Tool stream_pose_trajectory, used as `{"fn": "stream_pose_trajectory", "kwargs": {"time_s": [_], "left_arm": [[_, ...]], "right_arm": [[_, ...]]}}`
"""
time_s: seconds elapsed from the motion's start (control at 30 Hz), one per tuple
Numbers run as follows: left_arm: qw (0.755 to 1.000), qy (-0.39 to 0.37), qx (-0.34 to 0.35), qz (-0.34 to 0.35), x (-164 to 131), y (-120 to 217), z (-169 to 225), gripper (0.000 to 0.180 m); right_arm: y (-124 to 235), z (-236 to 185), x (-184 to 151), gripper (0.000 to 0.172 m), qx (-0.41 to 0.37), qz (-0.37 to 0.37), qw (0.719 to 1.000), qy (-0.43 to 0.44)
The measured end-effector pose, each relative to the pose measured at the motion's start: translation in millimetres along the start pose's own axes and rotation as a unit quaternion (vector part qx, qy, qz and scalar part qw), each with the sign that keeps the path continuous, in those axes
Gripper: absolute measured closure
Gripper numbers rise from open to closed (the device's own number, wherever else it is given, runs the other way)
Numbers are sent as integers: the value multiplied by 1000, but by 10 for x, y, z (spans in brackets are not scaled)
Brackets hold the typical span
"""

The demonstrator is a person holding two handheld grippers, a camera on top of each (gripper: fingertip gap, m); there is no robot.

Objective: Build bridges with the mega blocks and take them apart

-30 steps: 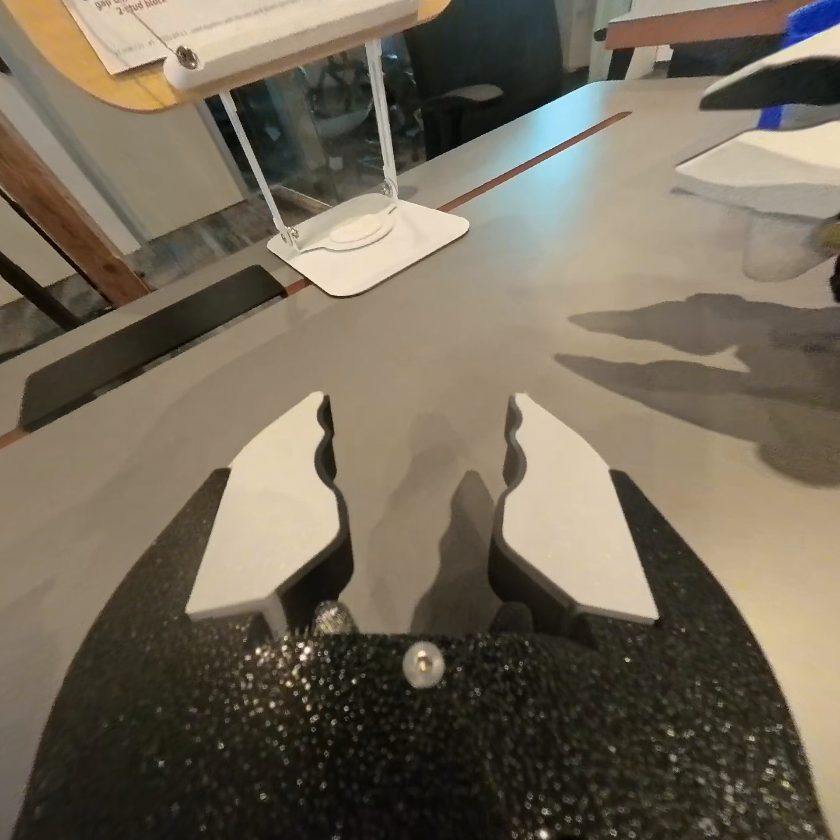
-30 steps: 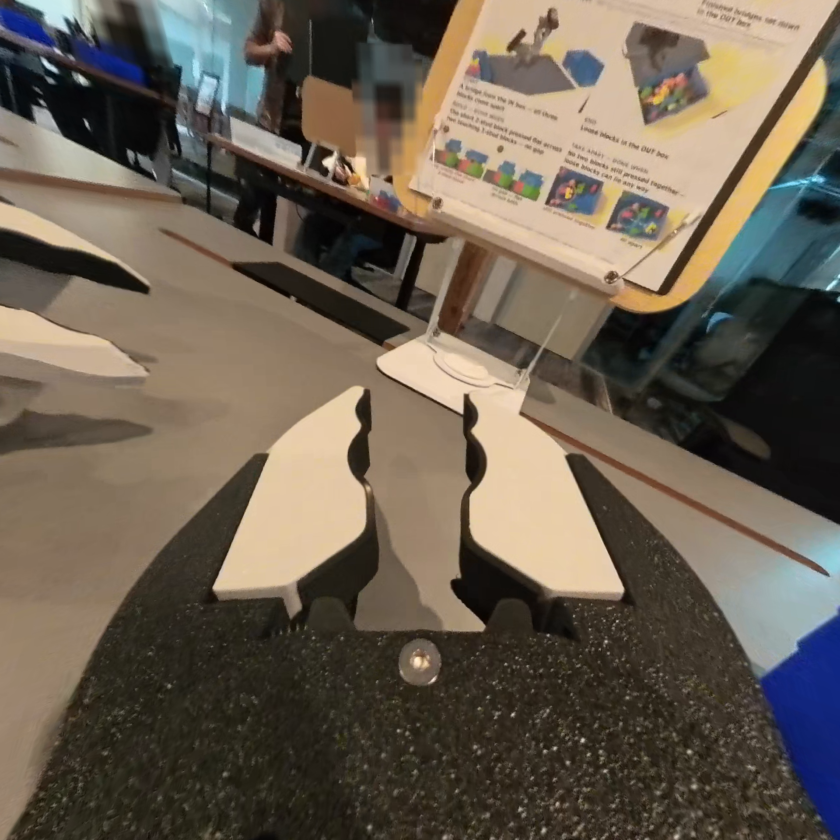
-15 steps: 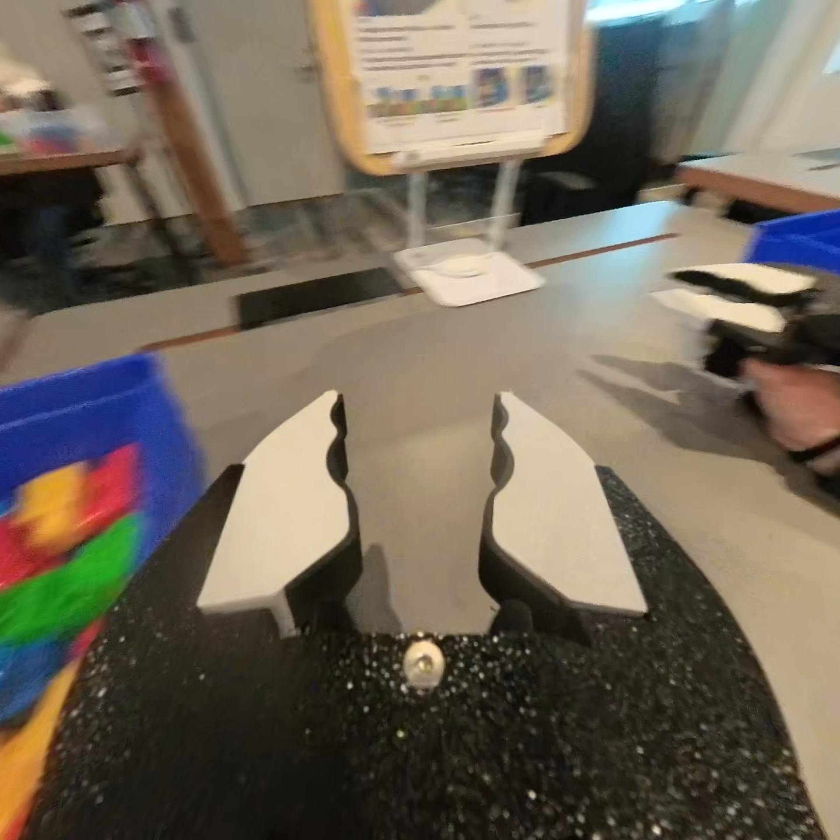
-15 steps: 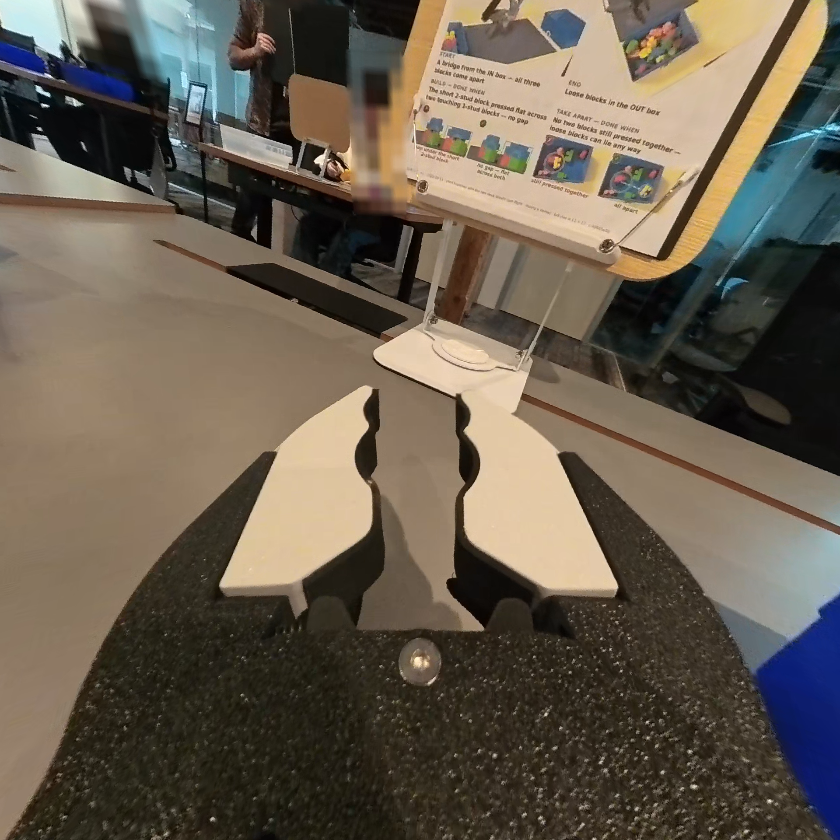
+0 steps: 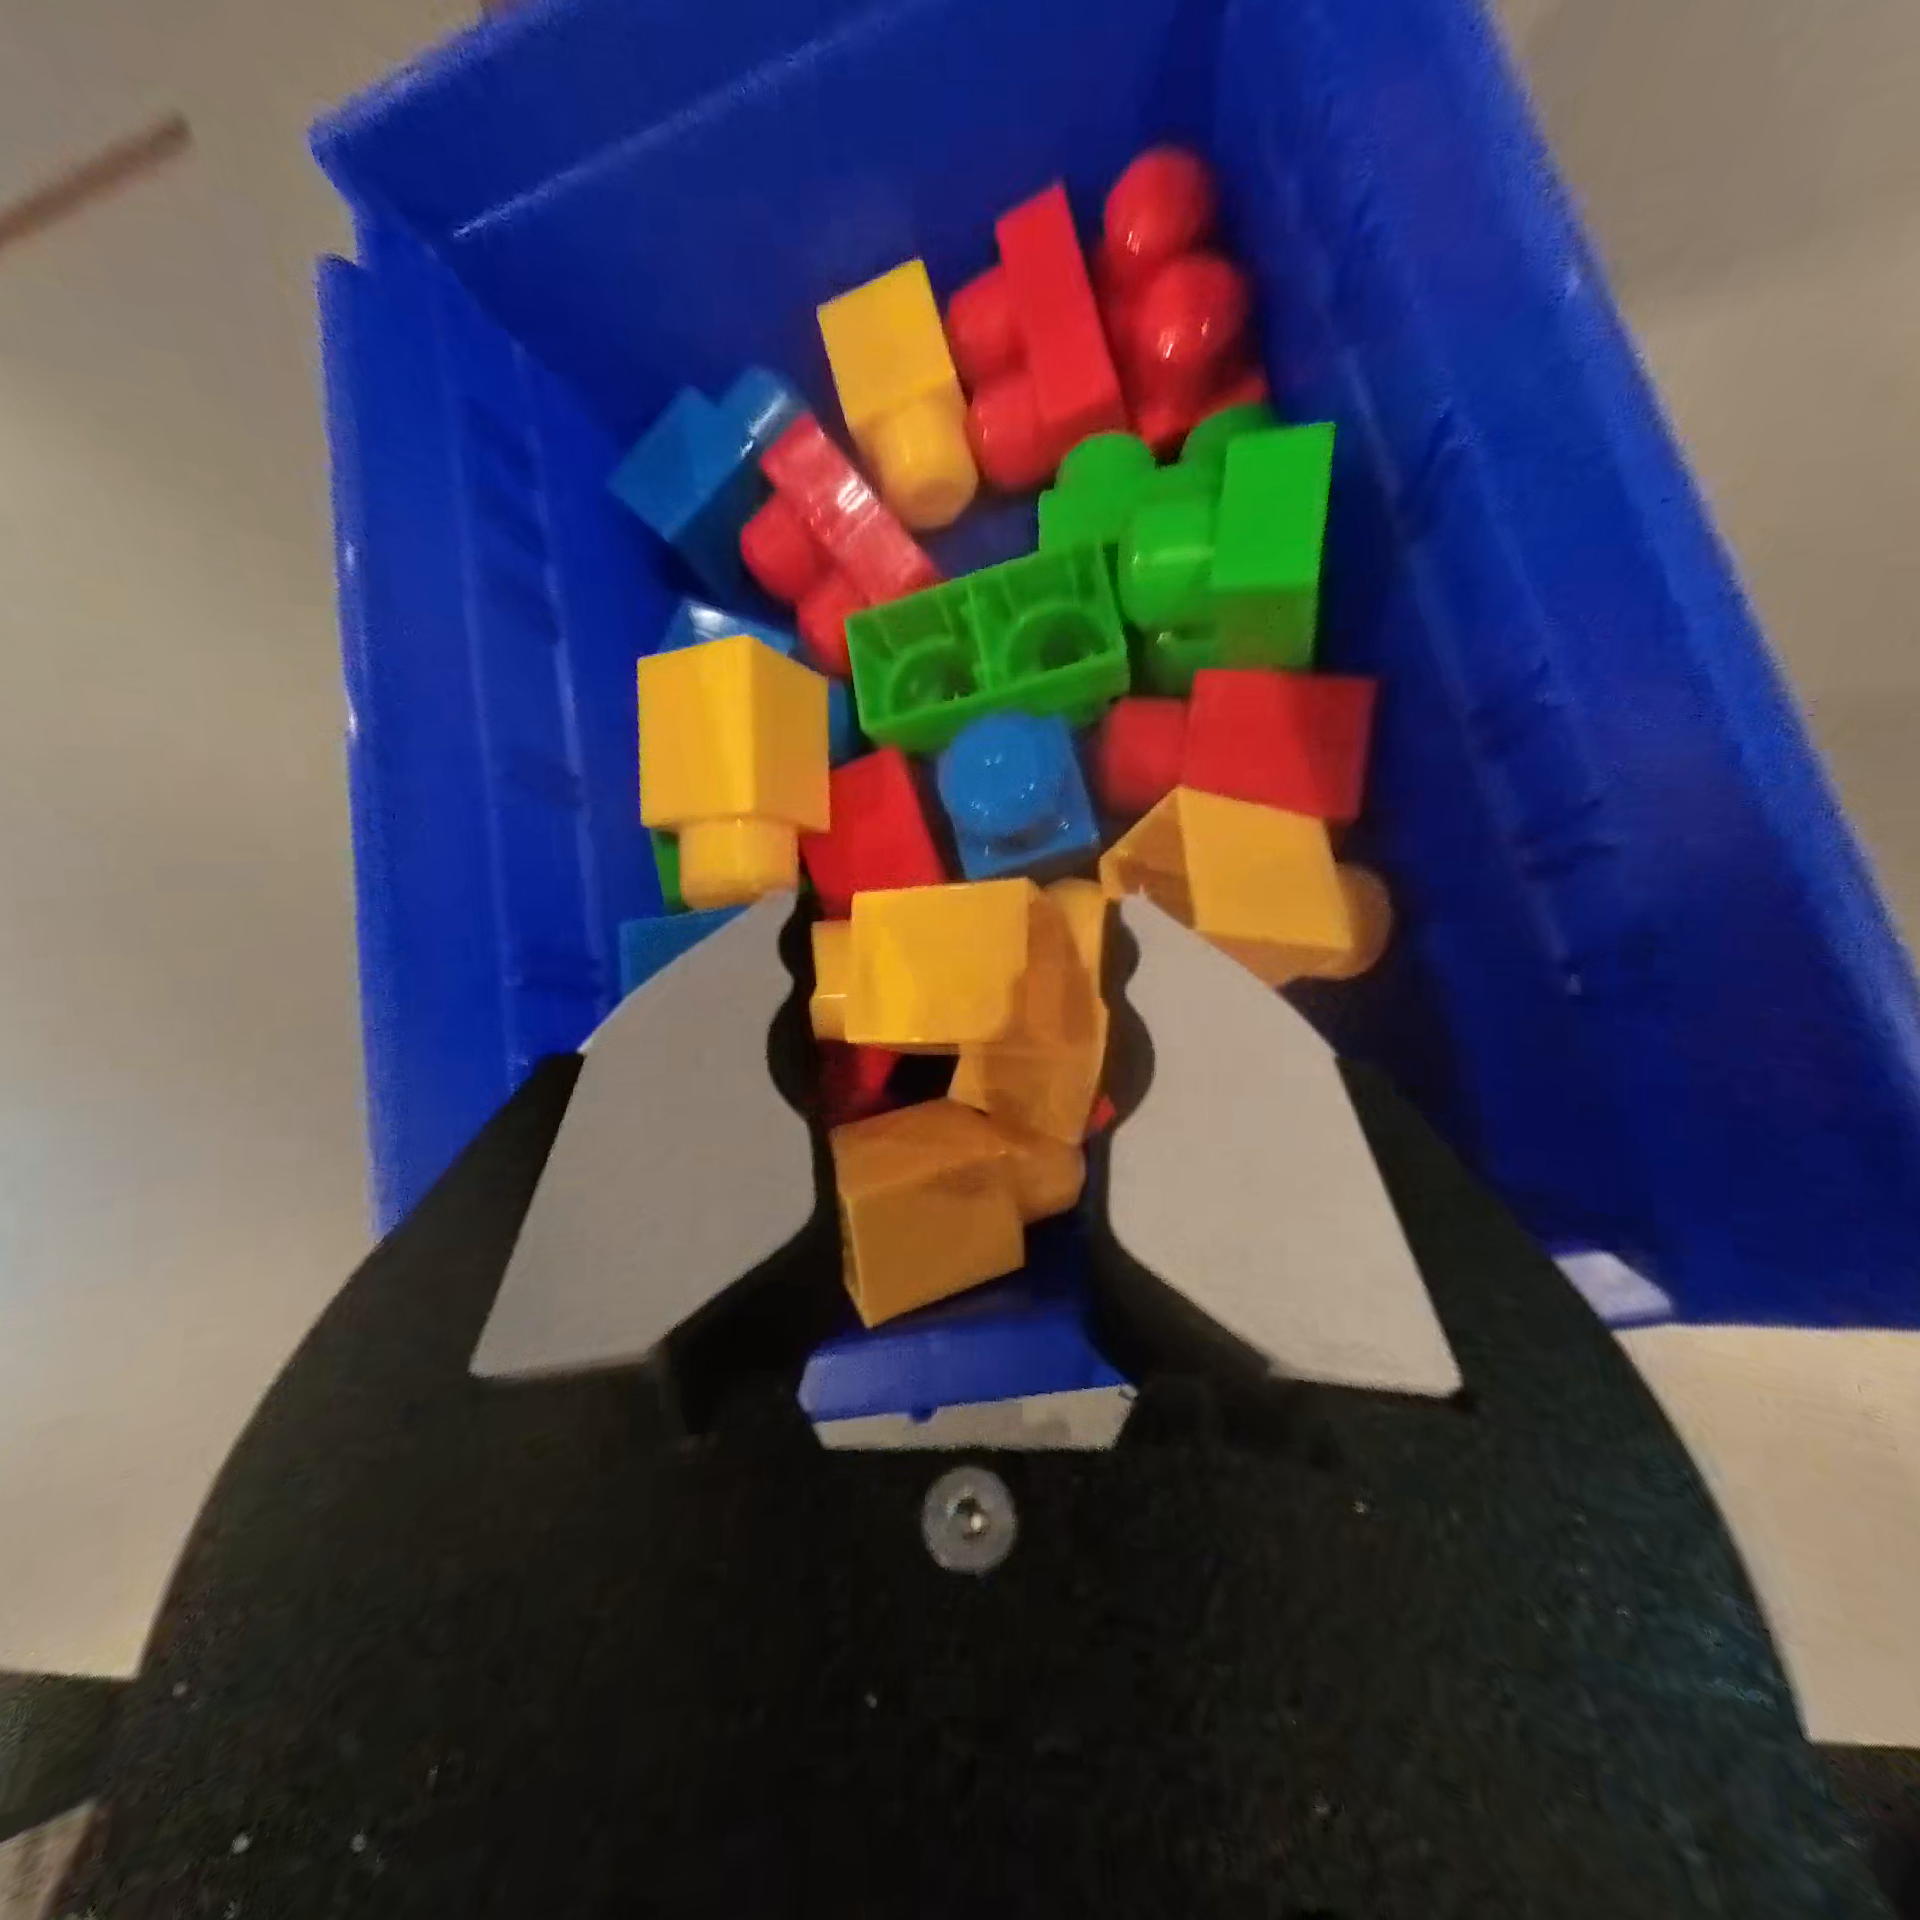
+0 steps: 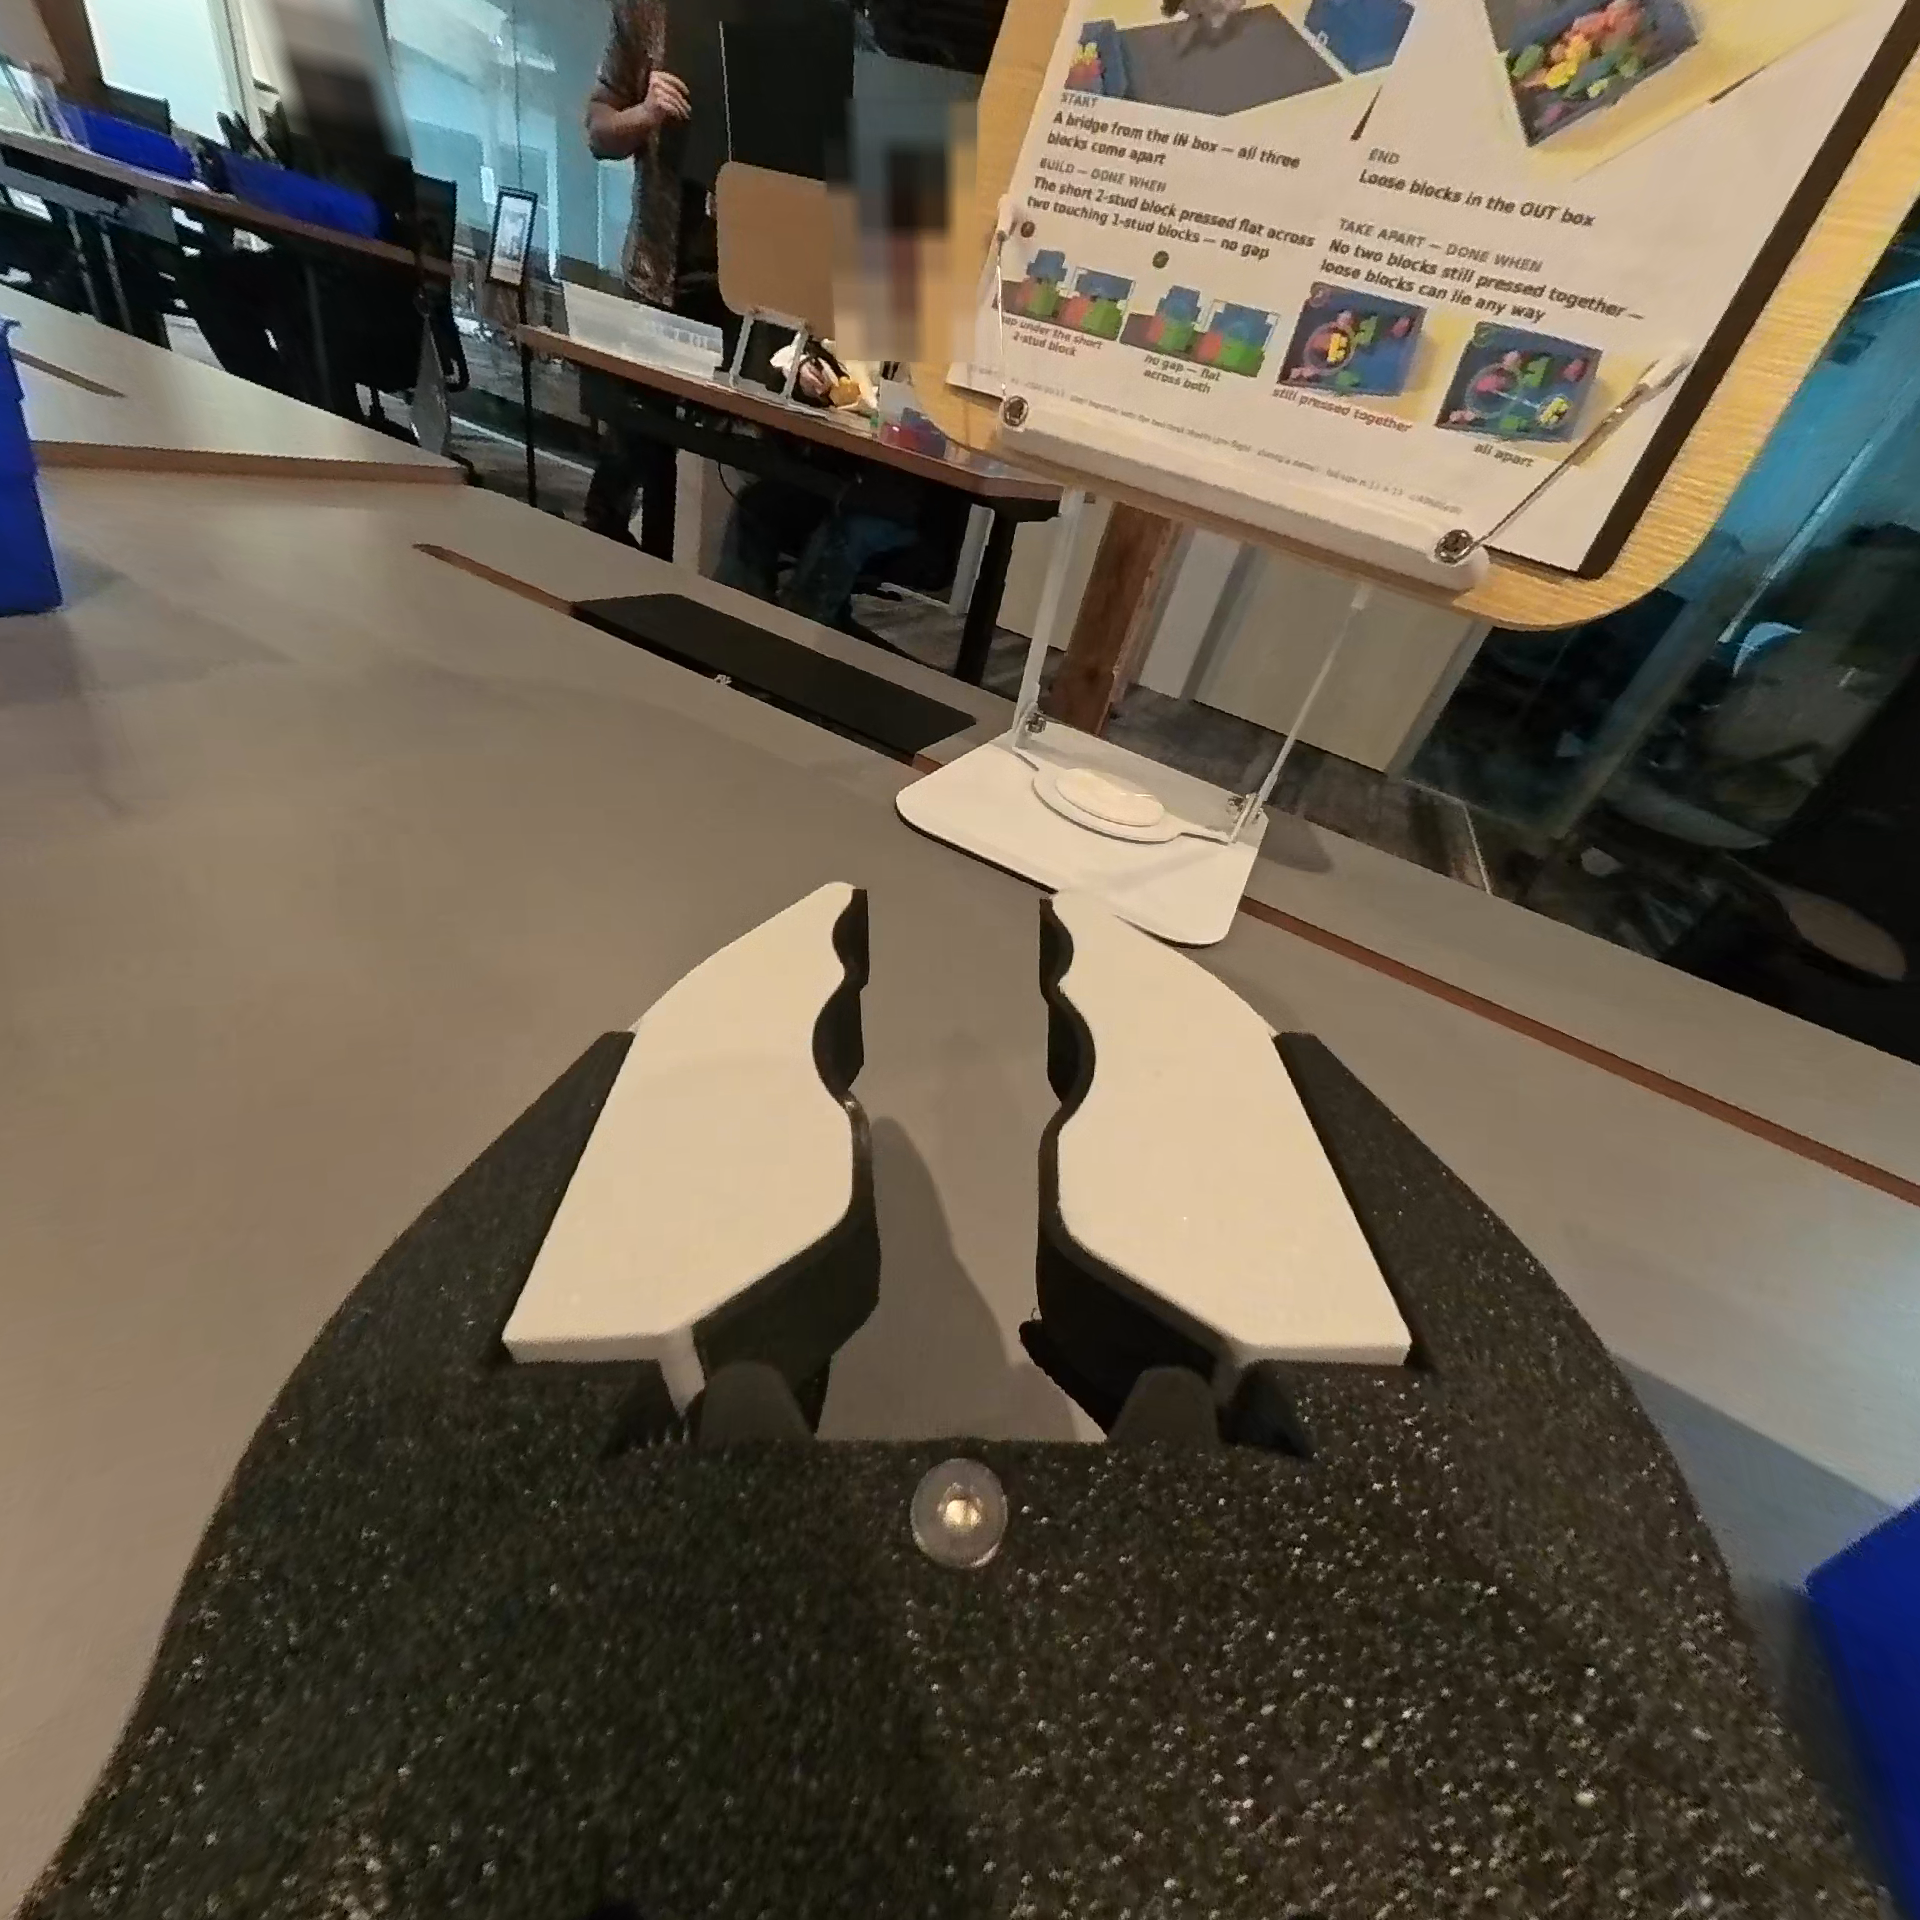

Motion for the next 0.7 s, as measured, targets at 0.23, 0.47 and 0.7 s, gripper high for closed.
{"fn": "stream_pose_trajectory", "kwargs": {"time_s": [0.23,0.47,0.7], "left_arm": [[998,-20,-10,-55,-25,-125,-6,125],[996,-63,11,-61,-50,-263,74,132],[991,-31,110,71,325,238,174,132]], "right_arm": [[9,-10,7,141,5,4,1000,3],[-26,-45,-2,141,11,-2,1000,28],[-25,-45,6,141,17,8,1000,21]]}}
Point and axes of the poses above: each gripper's, where its closed fingertips meet, y back along the fingers, x out of its top, z = x × y across the jaws, the point moved 10 cm from there along y, back along the fingers, and after that the axes turned 4 degrees about z, right-handed, at the moved point
